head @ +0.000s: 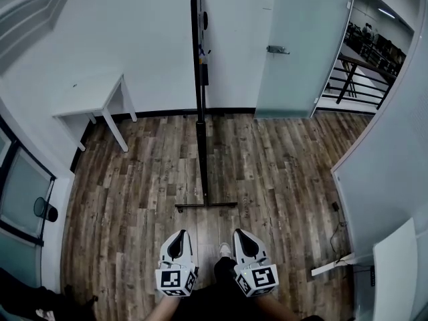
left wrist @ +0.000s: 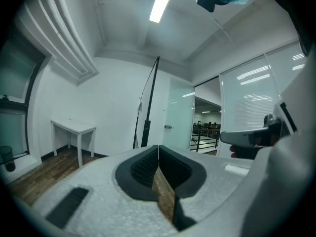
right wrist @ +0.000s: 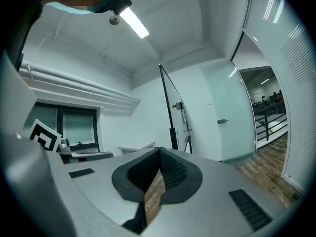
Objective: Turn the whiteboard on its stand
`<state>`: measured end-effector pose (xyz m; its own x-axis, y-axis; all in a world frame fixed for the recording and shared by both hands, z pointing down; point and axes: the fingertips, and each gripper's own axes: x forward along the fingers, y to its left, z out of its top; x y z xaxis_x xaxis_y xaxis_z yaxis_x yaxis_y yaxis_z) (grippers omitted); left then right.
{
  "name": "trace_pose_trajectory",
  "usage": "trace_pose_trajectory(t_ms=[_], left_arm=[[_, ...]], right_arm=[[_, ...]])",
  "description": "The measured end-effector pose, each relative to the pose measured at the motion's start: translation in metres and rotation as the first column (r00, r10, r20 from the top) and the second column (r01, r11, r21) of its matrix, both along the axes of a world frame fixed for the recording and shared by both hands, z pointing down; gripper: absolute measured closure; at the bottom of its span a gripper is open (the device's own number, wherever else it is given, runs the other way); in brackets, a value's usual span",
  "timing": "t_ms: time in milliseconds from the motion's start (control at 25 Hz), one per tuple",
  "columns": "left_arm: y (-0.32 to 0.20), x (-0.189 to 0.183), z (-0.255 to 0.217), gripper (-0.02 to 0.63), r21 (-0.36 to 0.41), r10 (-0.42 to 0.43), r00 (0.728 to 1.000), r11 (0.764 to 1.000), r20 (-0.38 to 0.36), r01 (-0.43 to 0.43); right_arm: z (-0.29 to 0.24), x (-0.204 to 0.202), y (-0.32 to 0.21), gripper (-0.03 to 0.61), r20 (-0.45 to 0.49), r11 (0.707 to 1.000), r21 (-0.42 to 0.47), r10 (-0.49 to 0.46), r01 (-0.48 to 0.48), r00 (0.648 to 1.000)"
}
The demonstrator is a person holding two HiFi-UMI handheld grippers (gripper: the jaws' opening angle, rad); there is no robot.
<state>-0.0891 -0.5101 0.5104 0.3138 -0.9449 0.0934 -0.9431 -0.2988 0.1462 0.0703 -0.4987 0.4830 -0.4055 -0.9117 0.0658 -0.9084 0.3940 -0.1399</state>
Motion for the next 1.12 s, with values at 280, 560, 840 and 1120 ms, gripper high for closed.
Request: trace_pose_trajectory(t_ms=[280, 560, 840, 1120], left_arm=[[-0.100, 0.032, -0.002, 0.594, 0.012, 0.003, 1.000, 1.000, -0.004, -0.003], [-0.196, 0.059, 0.013, 0.593, -0.024, -0.013, 1.000, 1.000, 0.014, 0.013], [-0.274, 0.080, 0.032, 0.511, -0.076, -0.007, 1.000, 0.997, 0.024, 0.009], [-0.343, 0.074, 0.045, 0.444, -0.091, -0.082, 0.995, 0.992, 0.062, 0.088]], right_arm=[[-0.001, 0.029, -0.090, 0.568, -0.002, 1.000, -0.022, -0.001, 0.001, 1.000], [0.010, 0.056, -0.169, 0.569, -0.006, 0.998, -0.061, -0.024, 0.024, 1.000], [0.020, 0.072, -0.235, 0.568, -0.009, 0.996, -0.072, -0.051, 0.050, 0.999], [0.023, 0.080, -0.281, 0.569, -0.005, 0.994, -0.087, -0.073, 0.072, 0.997]])
